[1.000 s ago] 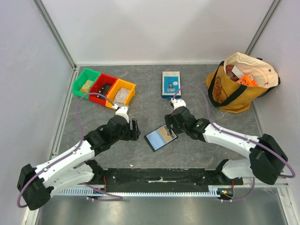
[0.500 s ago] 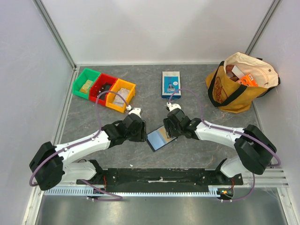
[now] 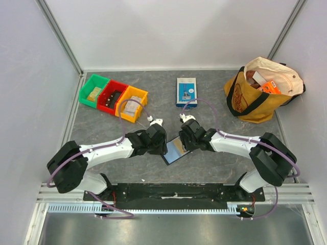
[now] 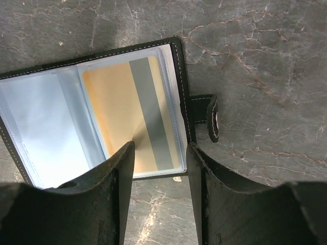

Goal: Take the credit cards out of the card holder
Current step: Remove the credit card from the card holder.

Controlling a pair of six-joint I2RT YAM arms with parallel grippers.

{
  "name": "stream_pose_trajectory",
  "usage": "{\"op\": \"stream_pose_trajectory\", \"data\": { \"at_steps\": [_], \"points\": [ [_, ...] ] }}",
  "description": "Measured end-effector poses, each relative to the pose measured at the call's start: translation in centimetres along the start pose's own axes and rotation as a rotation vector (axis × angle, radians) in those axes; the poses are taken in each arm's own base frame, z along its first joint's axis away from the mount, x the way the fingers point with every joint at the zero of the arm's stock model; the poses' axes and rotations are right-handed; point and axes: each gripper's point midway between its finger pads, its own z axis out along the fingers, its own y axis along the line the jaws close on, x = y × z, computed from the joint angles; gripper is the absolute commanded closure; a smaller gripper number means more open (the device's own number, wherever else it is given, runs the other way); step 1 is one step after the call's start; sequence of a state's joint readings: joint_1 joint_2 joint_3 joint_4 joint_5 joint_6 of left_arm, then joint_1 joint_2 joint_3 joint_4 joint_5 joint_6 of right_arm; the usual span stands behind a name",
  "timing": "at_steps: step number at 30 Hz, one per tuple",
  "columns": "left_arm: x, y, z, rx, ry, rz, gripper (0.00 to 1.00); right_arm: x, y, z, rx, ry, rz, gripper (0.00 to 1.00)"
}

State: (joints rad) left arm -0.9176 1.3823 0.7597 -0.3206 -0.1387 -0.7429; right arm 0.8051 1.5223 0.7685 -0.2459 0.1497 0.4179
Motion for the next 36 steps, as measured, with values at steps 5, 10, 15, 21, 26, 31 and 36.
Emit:
{"op": "stream_pose_trajectory", "data": {
  "at_steps": [5,10,15,21,26,31,36],
  "points": [
    [1.1,0.6,1.3,-0.035,0.041,-0.012,0.56,0.0,0.1,0.0,-0.007,0.001,0.0,0.48],
    [1.8,1.0,2.1,-0.059,0.066,-0.026,0.6,0.1,0.3,-0.1,-0.02,0.003,0.0,0.44],
    [2.1,1.2,2.4,-0.071,0.076,-0.042,0.67,-0.3,0.3,-0.6,-0.021,-0.016,0.003,0.42],
    [2.2,1.2,2.4,-0.074,0.077,-0.06,0.67,-1.6,0.3,-1.8,-0.027,-0.071,0.01,0.42],
    [2.2,1.2,2.5,-0.074,0.076,-0.066,0.68,-1.4,0.3,-1.6,-0.027,-0.064,0.01,0.43],
    [2.3,1.3,2.5,-0.075,0.077,-0.069,0.69,-0.3,0.2,-0.6,-0.023,-0.017,0.007,0.44],
    [2.4,1.3,2.6,-0.075,0.077,-0.075,0.71,0.4,0.4,0.0,-0.036,0.01,0.005,0.47]
  ]
}}
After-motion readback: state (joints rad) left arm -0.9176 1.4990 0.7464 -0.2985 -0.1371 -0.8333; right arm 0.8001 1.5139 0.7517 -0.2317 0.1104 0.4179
